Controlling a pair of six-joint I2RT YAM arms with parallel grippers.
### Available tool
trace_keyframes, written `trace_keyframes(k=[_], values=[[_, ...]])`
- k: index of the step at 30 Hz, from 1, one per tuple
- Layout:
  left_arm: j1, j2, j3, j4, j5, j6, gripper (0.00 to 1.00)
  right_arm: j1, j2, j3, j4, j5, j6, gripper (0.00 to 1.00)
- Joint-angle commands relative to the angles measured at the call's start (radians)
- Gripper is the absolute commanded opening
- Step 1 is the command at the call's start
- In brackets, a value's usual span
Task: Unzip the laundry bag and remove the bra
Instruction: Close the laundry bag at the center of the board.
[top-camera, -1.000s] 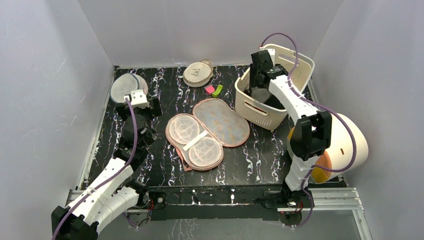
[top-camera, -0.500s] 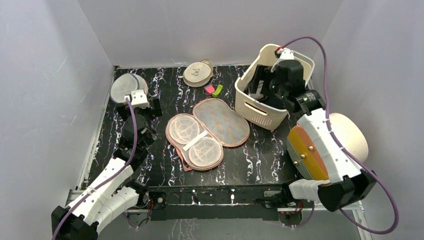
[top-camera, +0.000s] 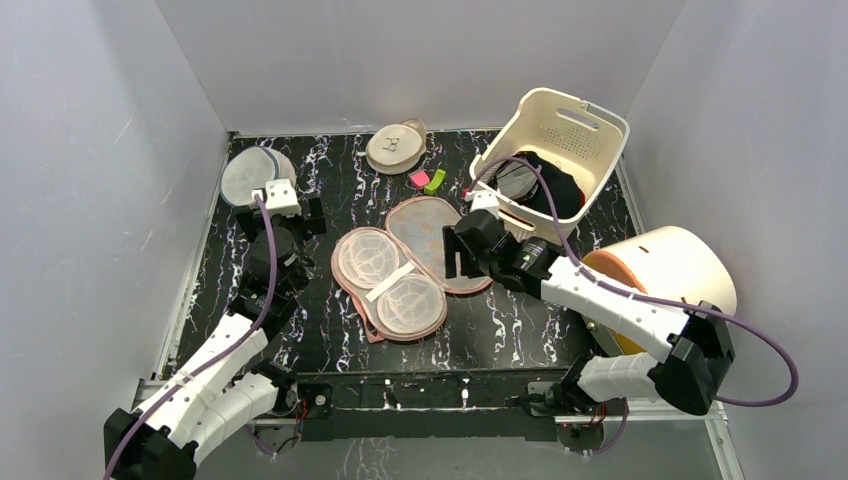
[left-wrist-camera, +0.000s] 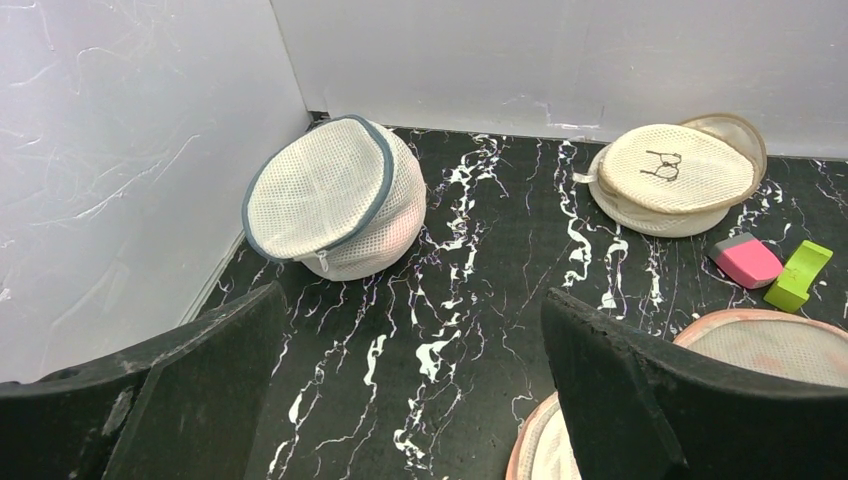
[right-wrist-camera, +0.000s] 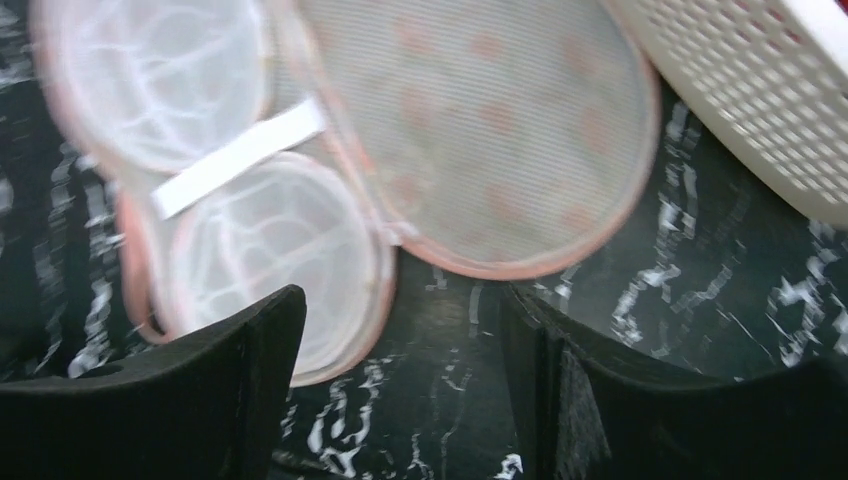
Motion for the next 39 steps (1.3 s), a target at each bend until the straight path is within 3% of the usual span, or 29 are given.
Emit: trace_keyframes(k=[1,4,8,23,32,39], values=[[0.004,-0.002,0.028,0.003,0.008,-0.015,0.98,-0.009,-0.020,-0.087,0.052,0.327,0.107,0.66],[0.004,0.000,0.029,0.003,0.008,-0.013,0.98,-0.034,-0.028,-0.154,0.109,0.412,0.140,0.57],[0.005,0.001,0.028,0.002,0.008,-0.014,0.98,-0.112,-0.023,-0.224,0.194,0.382,0.157,0.49],[0.004,-0.005,0.029,0.004,0.008,-0.014,0.98,-0.147,0.004,-0.443,0.542,0.468,0.246,0.47],[0.005,-0.011,0.029,0.005,0.008,-0.015,0.98,-0.197,0.092,-0.489,0.646,0.382,0.274,0.52],[0.004,-0.012,0.029,0.005,0.008,-0.015,0.98,-0.198,0.139,-0.520,0.709,0.353,0.287,0.45]])
